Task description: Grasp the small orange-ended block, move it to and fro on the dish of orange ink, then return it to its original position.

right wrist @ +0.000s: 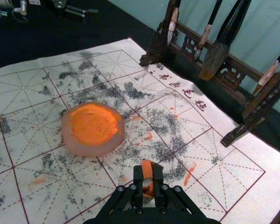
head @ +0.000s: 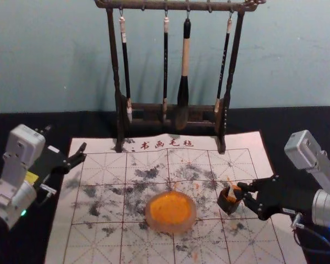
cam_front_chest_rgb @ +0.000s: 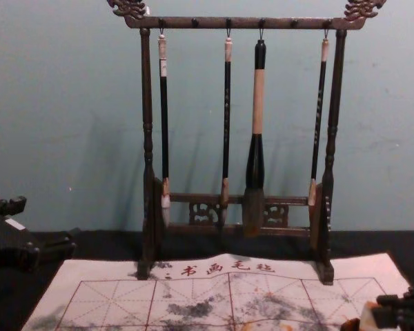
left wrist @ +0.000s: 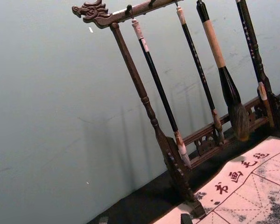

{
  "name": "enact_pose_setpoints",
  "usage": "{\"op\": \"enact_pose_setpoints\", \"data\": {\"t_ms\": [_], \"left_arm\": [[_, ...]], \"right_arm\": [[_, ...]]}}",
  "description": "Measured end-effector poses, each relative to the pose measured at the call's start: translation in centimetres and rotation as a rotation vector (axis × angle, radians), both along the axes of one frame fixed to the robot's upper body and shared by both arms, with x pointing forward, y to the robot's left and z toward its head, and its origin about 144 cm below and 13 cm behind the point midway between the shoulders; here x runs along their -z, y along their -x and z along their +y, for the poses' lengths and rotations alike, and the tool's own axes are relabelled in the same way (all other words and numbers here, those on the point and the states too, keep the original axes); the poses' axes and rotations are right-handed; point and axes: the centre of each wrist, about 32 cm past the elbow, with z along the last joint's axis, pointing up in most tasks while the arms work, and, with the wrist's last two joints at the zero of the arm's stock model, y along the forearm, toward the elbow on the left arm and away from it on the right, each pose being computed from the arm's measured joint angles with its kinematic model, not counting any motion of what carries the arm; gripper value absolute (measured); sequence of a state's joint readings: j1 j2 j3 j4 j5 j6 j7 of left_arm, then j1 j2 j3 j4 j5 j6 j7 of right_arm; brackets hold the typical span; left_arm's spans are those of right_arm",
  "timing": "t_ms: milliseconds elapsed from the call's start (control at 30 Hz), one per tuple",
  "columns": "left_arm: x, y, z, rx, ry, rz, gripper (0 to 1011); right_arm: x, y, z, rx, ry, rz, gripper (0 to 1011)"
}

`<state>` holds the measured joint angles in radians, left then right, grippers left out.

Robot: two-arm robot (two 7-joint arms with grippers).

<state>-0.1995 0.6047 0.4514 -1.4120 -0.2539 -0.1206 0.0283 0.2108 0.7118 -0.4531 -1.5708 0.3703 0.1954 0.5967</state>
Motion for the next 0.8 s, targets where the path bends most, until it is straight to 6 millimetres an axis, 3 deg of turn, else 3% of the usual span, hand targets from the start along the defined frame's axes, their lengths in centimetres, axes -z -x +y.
{"op": "enact_pose_setpoints", "data": {"t_ms": [800], "left_arm": [[0.00, 0.00, 0.00, 0.000, 0.000, 0.000, 1001]], "right_arm": [[0.51, -0.37, -0.01, 0.005, 0.016, 0.017, 104]]}}
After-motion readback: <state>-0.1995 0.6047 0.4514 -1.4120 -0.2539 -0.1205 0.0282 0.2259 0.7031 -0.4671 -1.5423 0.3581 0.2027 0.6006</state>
